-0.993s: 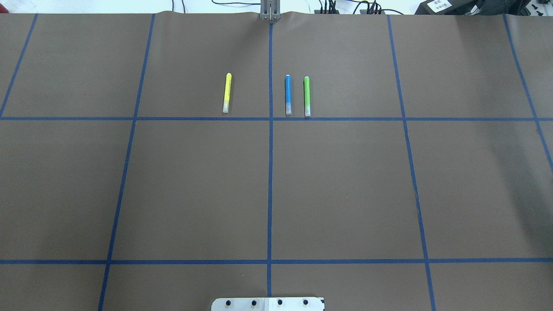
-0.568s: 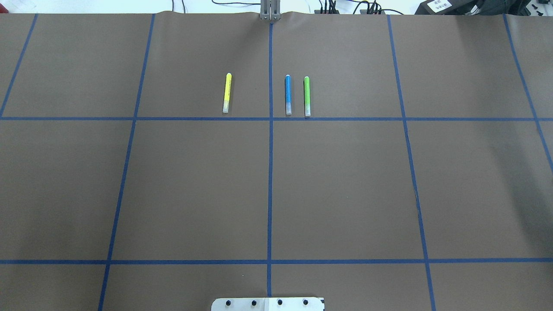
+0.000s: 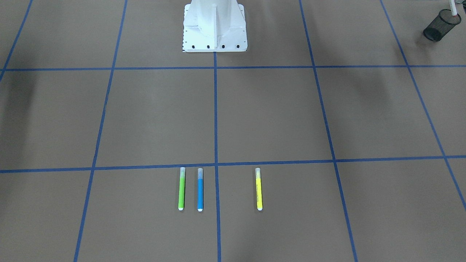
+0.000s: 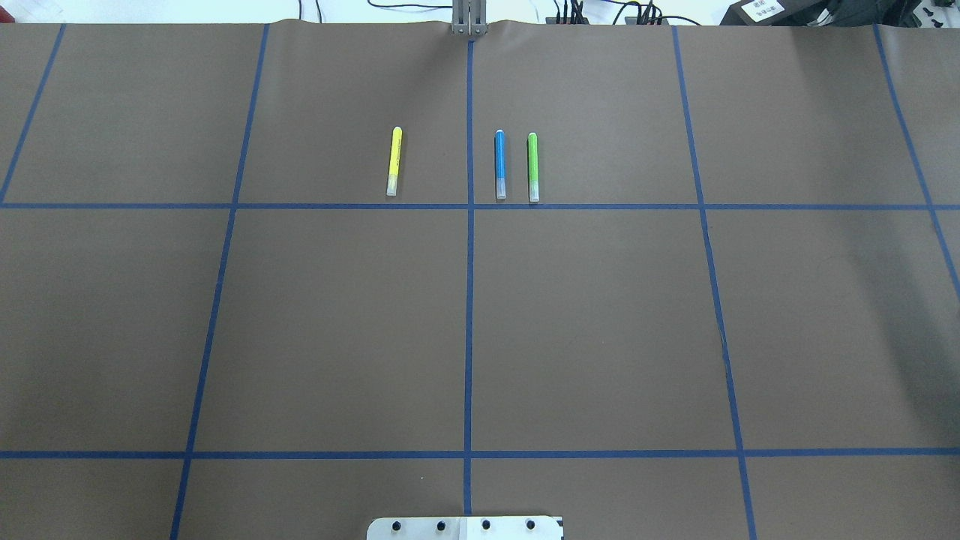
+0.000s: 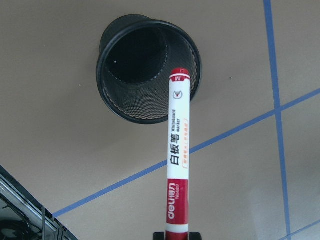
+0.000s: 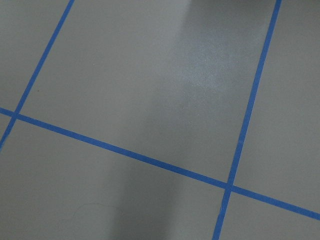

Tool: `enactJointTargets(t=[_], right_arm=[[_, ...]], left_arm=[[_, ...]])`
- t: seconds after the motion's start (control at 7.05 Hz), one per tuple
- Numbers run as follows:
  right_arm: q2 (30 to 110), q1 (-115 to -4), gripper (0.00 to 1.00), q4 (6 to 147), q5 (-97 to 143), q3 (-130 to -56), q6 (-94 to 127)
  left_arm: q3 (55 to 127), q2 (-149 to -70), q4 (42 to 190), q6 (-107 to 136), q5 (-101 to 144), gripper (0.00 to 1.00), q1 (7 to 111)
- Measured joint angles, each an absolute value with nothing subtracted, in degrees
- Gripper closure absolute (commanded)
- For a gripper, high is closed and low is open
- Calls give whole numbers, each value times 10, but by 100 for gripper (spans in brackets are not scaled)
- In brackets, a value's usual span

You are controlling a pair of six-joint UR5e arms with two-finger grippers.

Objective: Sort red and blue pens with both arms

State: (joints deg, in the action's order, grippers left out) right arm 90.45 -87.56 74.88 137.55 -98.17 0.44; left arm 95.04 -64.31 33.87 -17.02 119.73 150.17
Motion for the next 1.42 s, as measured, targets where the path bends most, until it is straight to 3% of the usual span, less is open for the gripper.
enactJointTargets(t=[0.57, 0.85, 0.99, 1.42], right_arm=[[901, -875, 0, 749, 1375, -982, 4], [901, -875, 0, 749, 1375, -982, 4], [900, -875, 0, 749, 1375, -982, 4], [897, -874, 0, 749, 1375, -981, 5]], left_arm=[[871, -655, 388, -162, 1196, 100, 1501], [845, -663, 400, -161, 1196, 89, 1501], [838, -669, 401, -160, 1196, 1, 1501], [835, -682, 399, -153, 1198, 0, 1503]])
